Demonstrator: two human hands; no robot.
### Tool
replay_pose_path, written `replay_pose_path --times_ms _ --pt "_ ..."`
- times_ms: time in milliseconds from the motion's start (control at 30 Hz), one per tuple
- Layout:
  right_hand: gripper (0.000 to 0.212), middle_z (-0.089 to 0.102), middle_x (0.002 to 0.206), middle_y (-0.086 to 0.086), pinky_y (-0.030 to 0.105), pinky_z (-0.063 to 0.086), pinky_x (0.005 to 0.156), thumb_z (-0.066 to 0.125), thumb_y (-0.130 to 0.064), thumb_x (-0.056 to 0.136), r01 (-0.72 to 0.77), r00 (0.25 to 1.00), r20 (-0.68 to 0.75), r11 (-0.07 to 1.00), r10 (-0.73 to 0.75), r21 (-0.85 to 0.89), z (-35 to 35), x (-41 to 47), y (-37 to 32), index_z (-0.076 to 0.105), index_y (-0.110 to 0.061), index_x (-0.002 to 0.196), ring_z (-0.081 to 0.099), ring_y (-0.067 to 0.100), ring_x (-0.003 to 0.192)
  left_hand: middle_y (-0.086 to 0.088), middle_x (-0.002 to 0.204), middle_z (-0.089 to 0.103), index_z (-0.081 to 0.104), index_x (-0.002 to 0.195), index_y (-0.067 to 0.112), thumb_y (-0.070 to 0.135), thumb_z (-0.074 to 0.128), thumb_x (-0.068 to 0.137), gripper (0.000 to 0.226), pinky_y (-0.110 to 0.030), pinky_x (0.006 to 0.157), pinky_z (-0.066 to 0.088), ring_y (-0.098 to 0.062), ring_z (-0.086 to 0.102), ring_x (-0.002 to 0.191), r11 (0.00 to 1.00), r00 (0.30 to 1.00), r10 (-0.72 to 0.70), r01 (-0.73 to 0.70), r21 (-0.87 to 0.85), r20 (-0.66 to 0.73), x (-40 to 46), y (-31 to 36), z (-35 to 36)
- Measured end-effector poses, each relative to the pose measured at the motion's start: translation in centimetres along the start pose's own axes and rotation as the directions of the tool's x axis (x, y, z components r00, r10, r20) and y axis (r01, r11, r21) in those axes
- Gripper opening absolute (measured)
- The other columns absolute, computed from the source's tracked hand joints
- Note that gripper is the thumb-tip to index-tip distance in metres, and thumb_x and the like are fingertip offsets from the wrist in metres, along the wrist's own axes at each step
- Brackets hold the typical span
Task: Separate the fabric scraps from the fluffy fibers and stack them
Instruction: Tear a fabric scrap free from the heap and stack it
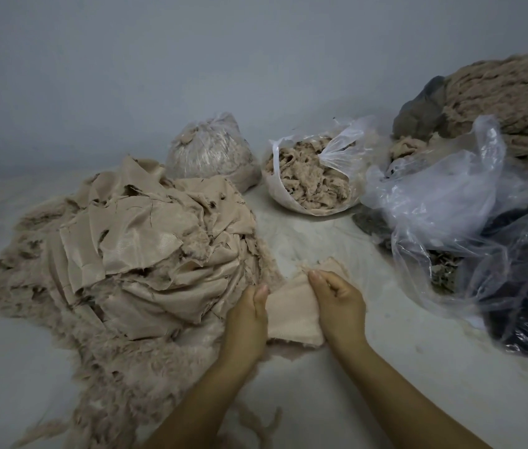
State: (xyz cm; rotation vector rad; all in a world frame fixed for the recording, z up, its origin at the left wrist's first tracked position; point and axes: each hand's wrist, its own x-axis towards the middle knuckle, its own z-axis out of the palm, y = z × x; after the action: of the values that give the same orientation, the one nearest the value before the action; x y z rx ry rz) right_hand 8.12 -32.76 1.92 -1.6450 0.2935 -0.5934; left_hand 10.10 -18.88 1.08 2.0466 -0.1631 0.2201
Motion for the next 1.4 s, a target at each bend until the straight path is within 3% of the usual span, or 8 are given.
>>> replay_pose_path --times_ms 200,433,600,700,867,1033,1233,1400 --pt "0.016 0.062 0.067 -0.038 0.001 0.038 0.071 0.063 -0.033 0.089 -0.004 1.0 -0.022 0.992 0.002 -0.122 -0.8 3.0 0.8 0.073 -0.038 0.077 0.058 -0.012 0.077 0.01 0.063 0.053 0.042 0.067 0.029 0.038 0.039 0.099 0.034 -0.021 0.056 0.031 -0.009 0.05 0.064 0.98 0.995 0.05 -0.065 0.187 0.085 2.4 1.0 0.5" --pt "0.025 0.069 0.107 -0.001 0.026 0.039 0.073 0.052 -0.039 0.094 -0.06 0.998 -0.042 0.842 0.045 -0.536 -2.2 7.3 1.0 0.069 -0.027 0.108 0.059 0.021 0.101 -0.006 0.082 0.064 0.048 0.083 0.011 0.041 0.037 0.1 0.036 -0.034 0.066 0.038 -0.028 0.059 0.084 0.945 0.99 0.023 -0.068 0.319 0.142 5.8 2.2 4.9" --pt "0.025 0.06 0.114 0.005 0.029 0.039 0.088 0.044 -0.021 0.1 0.311 0.95 0.215 0.774 -0.228 -0.552 -0.6 5.0 1.8 0.06 -0.015 0.118 0.053 0.02 0.107 -0.016 0.098 0.063 0.051 0.099 0.004 0.039 0.034 0.1 0.039 -0.034 0.069 0.04 -0.032 0.059 0.09 0.937 0.981 -0.064 -0.003 0.348 0.181 6.6 1.4 7.3" --pt "0.031 0.061 0.123 -0.005 0.028 0.033 0.099 0.035 -0.028 0.103 0.35 0.905 0.412 0.728 -0.102 -0.59 -0.6 3.8 3.7 0.055 -0.023 0.126 0.053 0.012 0.114 -0.016 0.097 0.063 0.049 0.097 0.005 0.038 0.035 0.1 0.037 -0.035 0.07 0.04 -0.031 0.058 0.089 0.937 0.981 -0.08 0.013 0.349 0.179 6.7 0.8 7.4" --pt "0.045 0.04 0.149 -0.007 0.029 0.015 0.113 0.022 -0.038 0.104 0.35 0.898 0.44 0.591 0.011 -0.727 -0.3 4.1 5.0 0.033 -0.027 0.147 0.034 0.012 0.137 -0.002 0.08 0.056 0.041 0.088 0.014 0.044 0.043 0.097 0.031 -0.036 0.067 0.04 -0.025 0.056 0.079 0.952 0.98 -0.035 -0.028 0.305 0.198 6.0 -0.1 6.1" --pt "0.047 0.024 0.158 0.0 0.028 0.006 0.115 0.023 -0.027 0.104 0.322 0.912 0.405 0.486 0.073 -0.812 -0.6 5.0 5.2 0.024 -0.022 0.151 0.02 0.014 0.145 -0.008 0.092 0.064 0.046 0.095 0.013 0.039 0.047 0.096 0.027 -0.037 0.075 0.044 -0.029 0.059 0.089 0.96 0.987 -0.01 -0.036 0.279 0.162 4.6 -0.9 2.7" --pt "0.04 0.046 0.145 0.006 0.031 0.017 0.115 0.034 -0.026 0.103 0.363 0.926 0.348 0.609 -0.148 -0.706 -0.1 3.2 3.4 0.045 -0.016 0.141 0.037 0.022 0.136 0.003 0.078 0.055 0.051 0.078 0.019 0.034 0.053 0.094 0.022 -0.029 0.065 0.036 -0.017 0.054 0.075 0.802 0.905 0.269 -0.399 0.445 0.328 1.6 -2.2 -2.2" --pt "0.03 0.064 0.12 0.003 0.012 0.034 0.087 0.049 -0.019 0.098 0.394 0.851 0.505 0.809 -0.142 -0.436 3.4 -1.3 1.5 0.062 -0.016 0.125 0.059 0.017 0.108 -0.002 0.107 0.055 0.057 0.109 0.014 0.03 0.061 0.088 0.027 -0.031 0.082 0.045 -0.022 0.057 0.098 0.808 0.988 0.066 -0.133 0.574 0.136 1.3 -3.7 -5.1"
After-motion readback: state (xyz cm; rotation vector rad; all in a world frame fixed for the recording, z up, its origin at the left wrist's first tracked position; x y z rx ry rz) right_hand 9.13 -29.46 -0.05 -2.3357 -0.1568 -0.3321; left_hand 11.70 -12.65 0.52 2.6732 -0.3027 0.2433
